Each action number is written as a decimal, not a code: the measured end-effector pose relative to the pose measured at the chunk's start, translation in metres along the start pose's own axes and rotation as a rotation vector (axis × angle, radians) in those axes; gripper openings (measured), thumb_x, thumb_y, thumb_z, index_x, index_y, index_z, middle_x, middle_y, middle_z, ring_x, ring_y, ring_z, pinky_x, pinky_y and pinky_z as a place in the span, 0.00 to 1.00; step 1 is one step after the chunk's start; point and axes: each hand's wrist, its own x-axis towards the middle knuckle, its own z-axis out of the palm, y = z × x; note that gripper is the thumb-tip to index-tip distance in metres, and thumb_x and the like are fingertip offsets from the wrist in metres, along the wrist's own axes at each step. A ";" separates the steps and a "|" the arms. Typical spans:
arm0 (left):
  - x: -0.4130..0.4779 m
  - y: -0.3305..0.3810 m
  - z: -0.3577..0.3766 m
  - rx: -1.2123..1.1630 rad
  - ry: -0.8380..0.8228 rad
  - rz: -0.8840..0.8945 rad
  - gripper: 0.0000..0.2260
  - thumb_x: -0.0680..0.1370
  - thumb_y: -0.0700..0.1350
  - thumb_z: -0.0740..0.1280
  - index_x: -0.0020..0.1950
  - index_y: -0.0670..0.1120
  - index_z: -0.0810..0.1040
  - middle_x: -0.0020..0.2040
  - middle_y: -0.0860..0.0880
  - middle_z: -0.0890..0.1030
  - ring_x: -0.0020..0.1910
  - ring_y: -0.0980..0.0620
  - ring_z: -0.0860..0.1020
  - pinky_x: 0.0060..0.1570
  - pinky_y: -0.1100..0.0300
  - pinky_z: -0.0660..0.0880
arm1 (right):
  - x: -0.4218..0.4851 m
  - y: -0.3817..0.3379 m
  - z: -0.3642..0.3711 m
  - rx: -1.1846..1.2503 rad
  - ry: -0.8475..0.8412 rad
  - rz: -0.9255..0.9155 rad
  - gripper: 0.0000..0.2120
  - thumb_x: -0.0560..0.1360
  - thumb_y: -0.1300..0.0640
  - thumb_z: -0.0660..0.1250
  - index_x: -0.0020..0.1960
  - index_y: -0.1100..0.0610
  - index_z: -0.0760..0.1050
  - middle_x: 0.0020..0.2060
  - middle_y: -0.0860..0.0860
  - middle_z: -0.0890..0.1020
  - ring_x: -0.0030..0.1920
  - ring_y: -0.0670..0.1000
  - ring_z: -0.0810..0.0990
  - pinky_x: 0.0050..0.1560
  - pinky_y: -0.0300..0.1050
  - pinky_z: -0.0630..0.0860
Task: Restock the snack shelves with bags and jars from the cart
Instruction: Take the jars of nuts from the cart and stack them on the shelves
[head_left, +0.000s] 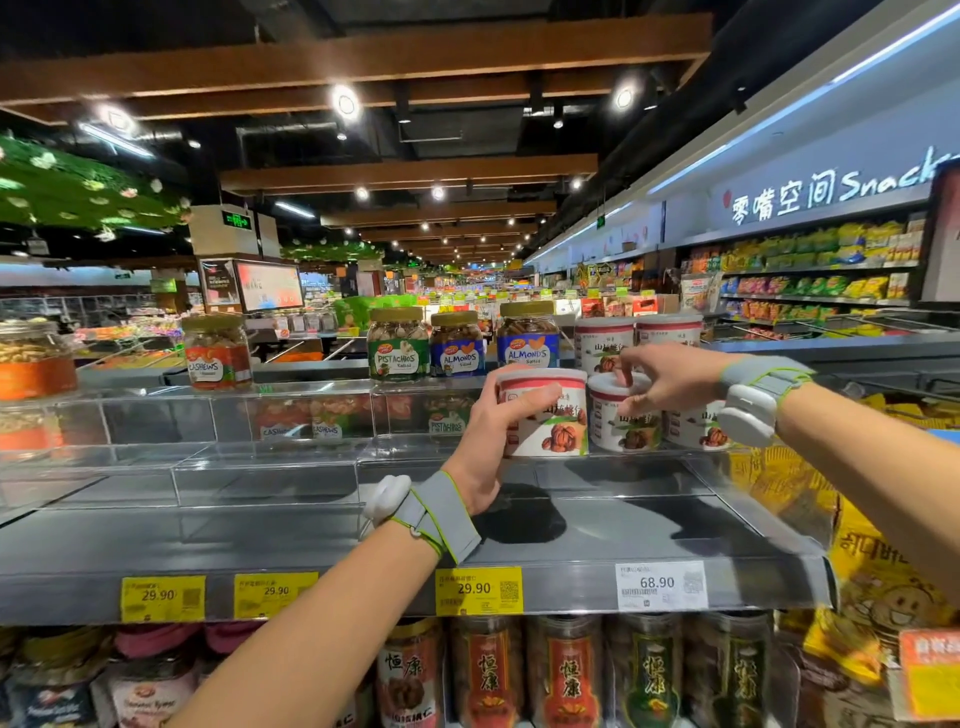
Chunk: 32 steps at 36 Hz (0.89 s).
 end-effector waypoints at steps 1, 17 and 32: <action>0.000 0.001 0.002 -0.003 0.000 0.001 0.27 0.68 0.50 0.76 0.66 0.49 0.74 0.59 0.41 0.83 0.57 0.40 0.83 0.58 0.43 0.79 | -0.001 0.000 0.000 -0.003 -0.002 0.011 0.18 0.74 0.44 0.73 0.58 0.50 0.72 0.54 0.50 0.78 0.52 0.50 0.76 0.55 0.47 0.75; 0.001 0.007 0.062 0.200 -0.038 0.101 0.46 0.59 0.50 0.79 0.72 0.58 0.60 0.62 0.44 0.80 0.60 0.48 0.80 0.61 0.52 0.74 | -0.080 -0.051 -0.050 0.270 0.070 -0.178 0.32 0.64 0.25 0.65 0.61 0.42 0.77 0.54 0.37 0.81 0.51 0.45 0.83 0.52 0.50 0.82; -0.014 -0.033 0.094 0.594 -0.210 -0.057 0.41 0.71 0.43 0.79 0.77 0.51 0.59 0.66 0.44 0.74 0.61 0.46 0.78 0.59 0.52 0.77 | -0.104 0.010 -0.009 -0.028 -0.042 0.163 0.36 0.61 0.26 0.69 0.58 0.48 0.69 0.48 0.49 0.80 0.37 0.50 0.85 0.42 0.52 0.84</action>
